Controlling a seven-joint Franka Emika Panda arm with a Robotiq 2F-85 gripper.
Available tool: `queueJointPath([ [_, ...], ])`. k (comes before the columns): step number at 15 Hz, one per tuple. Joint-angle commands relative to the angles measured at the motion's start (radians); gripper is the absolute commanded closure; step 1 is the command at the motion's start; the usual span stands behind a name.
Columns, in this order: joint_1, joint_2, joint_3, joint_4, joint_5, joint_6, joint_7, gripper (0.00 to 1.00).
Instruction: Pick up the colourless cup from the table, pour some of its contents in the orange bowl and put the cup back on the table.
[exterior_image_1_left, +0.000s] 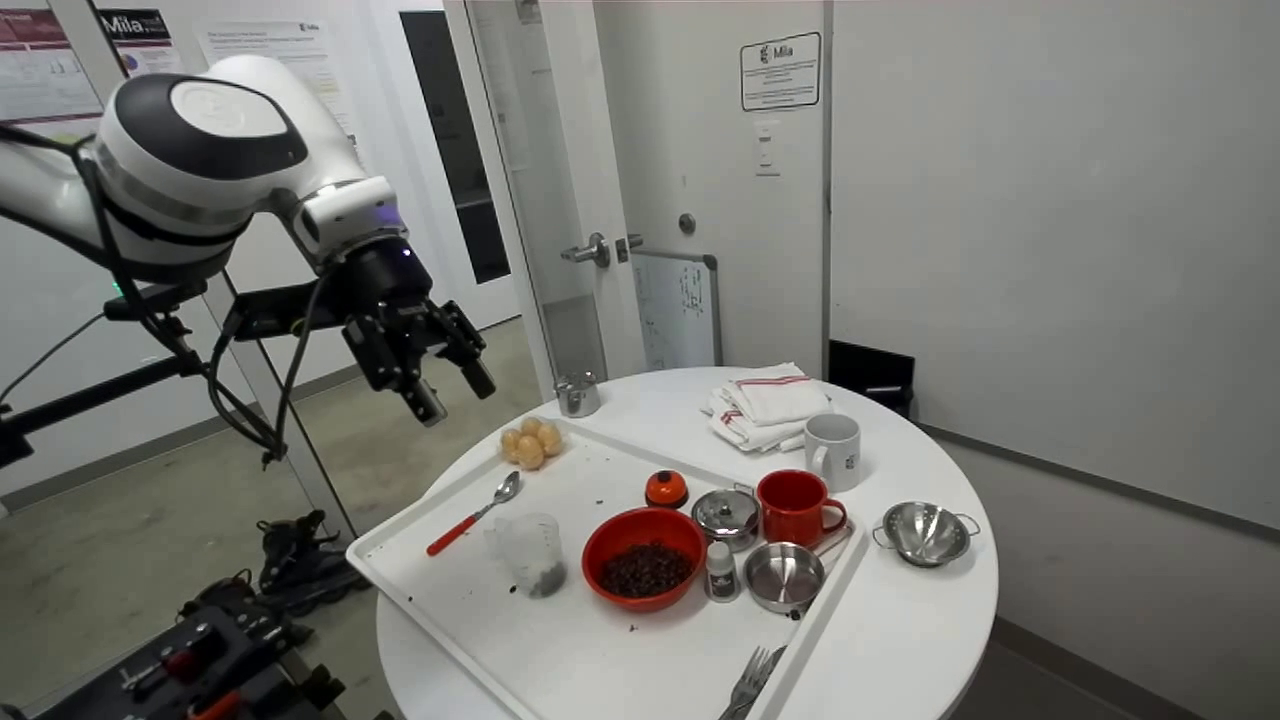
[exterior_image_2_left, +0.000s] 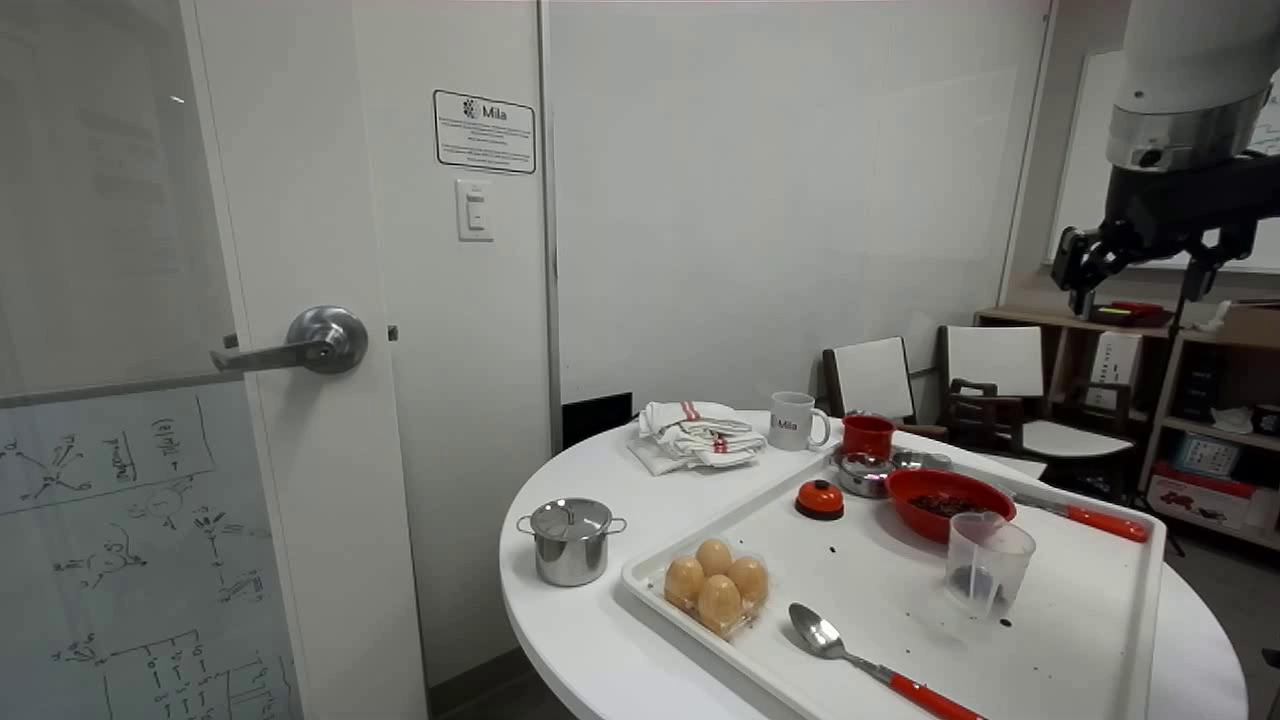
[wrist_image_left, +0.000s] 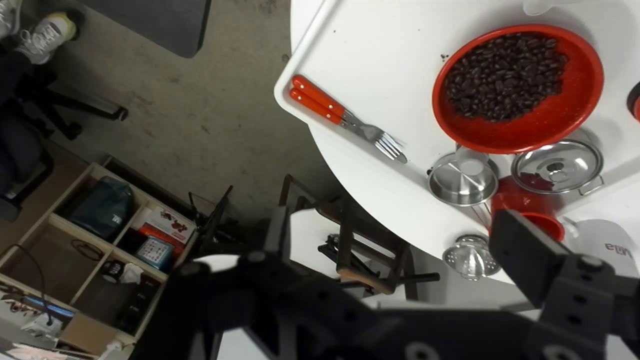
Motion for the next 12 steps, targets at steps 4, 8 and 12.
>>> queueJointPath([
  [4,0.209,0.079,-0.164,0.062,0.047,-0.245,0.271,0.00],
  [8,0.303,0.140,-0.232,0.076,0.147,-0.260,0.420,0.00],
  [12,0.369,0.217,-0.237,0.072,0.039,-0.094,0.482,0.00],
])
